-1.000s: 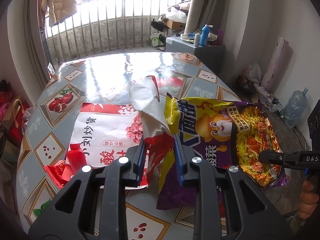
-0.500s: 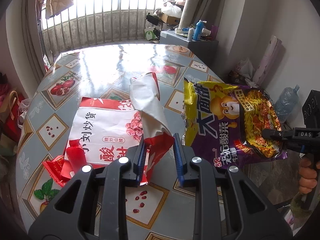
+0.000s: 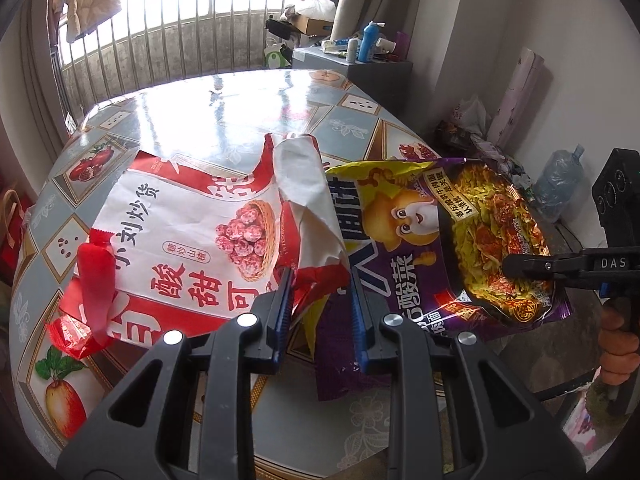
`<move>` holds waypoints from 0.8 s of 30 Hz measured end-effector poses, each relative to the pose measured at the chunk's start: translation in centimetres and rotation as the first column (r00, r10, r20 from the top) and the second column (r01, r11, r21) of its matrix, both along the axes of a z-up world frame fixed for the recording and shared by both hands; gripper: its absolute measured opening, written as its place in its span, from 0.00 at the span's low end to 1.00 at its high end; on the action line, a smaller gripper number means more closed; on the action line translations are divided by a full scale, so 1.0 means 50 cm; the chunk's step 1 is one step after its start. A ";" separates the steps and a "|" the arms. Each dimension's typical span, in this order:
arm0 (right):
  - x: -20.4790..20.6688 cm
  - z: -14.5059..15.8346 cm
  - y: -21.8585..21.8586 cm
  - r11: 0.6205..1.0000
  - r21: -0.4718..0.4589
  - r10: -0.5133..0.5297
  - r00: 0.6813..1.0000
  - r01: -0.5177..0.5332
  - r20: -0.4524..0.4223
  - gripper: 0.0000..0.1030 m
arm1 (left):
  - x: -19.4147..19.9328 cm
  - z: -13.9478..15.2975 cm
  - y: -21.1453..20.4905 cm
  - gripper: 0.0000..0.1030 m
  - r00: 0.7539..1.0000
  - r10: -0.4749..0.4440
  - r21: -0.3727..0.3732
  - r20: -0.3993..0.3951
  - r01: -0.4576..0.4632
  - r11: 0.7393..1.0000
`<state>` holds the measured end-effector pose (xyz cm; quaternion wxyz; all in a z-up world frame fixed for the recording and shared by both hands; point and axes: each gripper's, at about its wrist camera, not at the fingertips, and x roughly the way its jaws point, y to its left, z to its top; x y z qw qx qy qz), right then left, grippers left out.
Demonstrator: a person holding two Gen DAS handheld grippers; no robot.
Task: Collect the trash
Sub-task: 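Lift the red-white bag with the left gripper while the right gripper lifts the purple chip bag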
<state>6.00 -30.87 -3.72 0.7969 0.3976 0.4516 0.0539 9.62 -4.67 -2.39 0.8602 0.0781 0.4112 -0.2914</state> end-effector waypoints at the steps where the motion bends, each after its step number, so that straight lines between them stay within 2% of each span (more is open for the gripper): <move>1: -0.001 -0.007 -0.009 1.000 0.009 -0.005 1.000 0.005 -0.006 0.21 | 0.000 -0.001 -0.001 0.23 1.000 -0.001 0.002 0.002 0.001 1.000; 11: 0.007 -0.041 -0.004 0.999 0.049 -0.012 1.000 0.013 -0.024 0.33 | -0.002 -0.002 -0.007 0.23 1.000 -0.002 0.006 0.001 0.002 1.000; 20: 0.017 -0.042 0.019 0.998 0.054 -0.011 1.000 0.011 -0.013 0.32 | 0.002 -0.001 -0.010 0.23 1.000 -0.001 0.010 0.004 0.001 1.000; 24: 0.018 -0.041 0.025 0.998 0.056 -0.010 1.000 0.011 -0.010 0.25 | 0.002 -0.001 -0.010 0.23 1.000 -0.002 0.011 0.005 0.002 1.000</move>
